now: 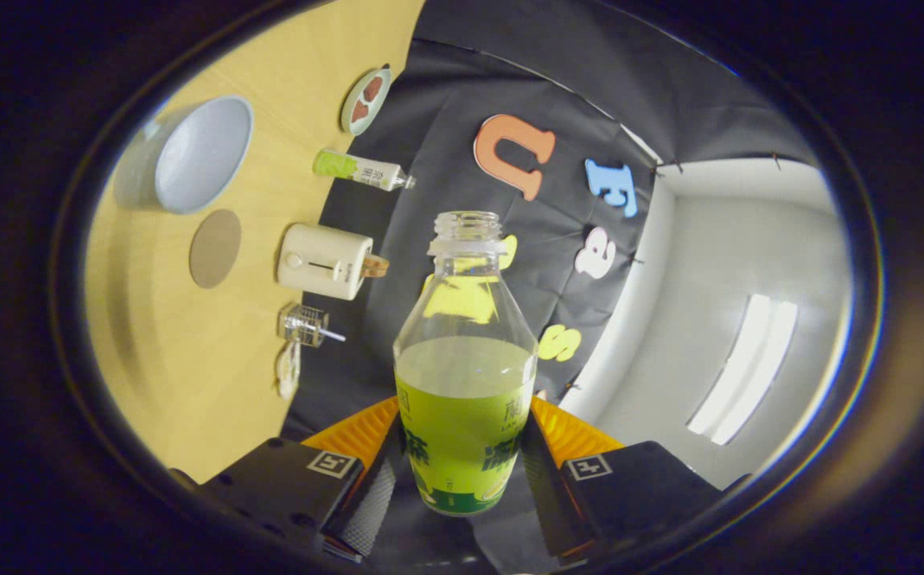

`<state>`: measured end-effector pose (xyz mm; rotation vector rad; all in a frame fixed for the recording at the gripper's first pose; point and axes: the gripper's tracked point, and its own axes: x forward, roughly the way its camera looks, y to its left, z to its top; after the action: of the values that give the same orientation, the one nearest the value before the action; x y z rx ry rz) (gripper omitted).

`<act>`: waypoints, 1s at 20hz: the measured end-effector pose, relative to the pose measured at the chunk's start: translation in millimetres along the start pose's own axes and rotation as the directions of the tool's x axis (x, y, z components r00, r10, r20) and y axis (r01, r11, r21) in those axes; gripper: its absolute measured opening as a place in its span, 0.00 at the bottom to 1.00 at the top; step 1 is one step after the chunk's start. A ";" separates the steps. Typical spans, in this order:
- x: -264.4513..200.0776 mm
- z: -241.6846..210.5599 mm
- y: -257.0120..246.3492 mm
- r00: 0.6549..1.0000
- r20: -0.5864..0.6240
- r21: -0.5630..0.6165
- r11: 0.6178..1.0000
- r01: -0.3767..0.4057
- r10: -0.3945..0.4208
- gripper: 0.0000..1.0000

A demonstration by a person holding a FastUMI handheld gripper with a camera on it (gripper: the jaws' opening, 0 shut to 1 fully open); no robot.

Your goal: Take the bottle from table, then pour the juice into the cup, finally place the bottle on the coaster

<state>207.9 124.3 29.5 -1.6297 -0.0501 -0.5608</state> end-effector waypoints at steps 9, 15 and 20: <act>6.1 0.0 40.8 0.962 0.045 0.598 0.764 -0.241 0.268 0.81; 32.5 22.7 54.8 0.933 0.122 0.824 0.489 -0.286 0.339 0.81; 62.3 53.3 69.8 0.859 0.237 0.933 0.140 -0.331 0.454 0.81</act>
<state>304.5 146.0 -12.7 -0.2853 0.1105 -0.0800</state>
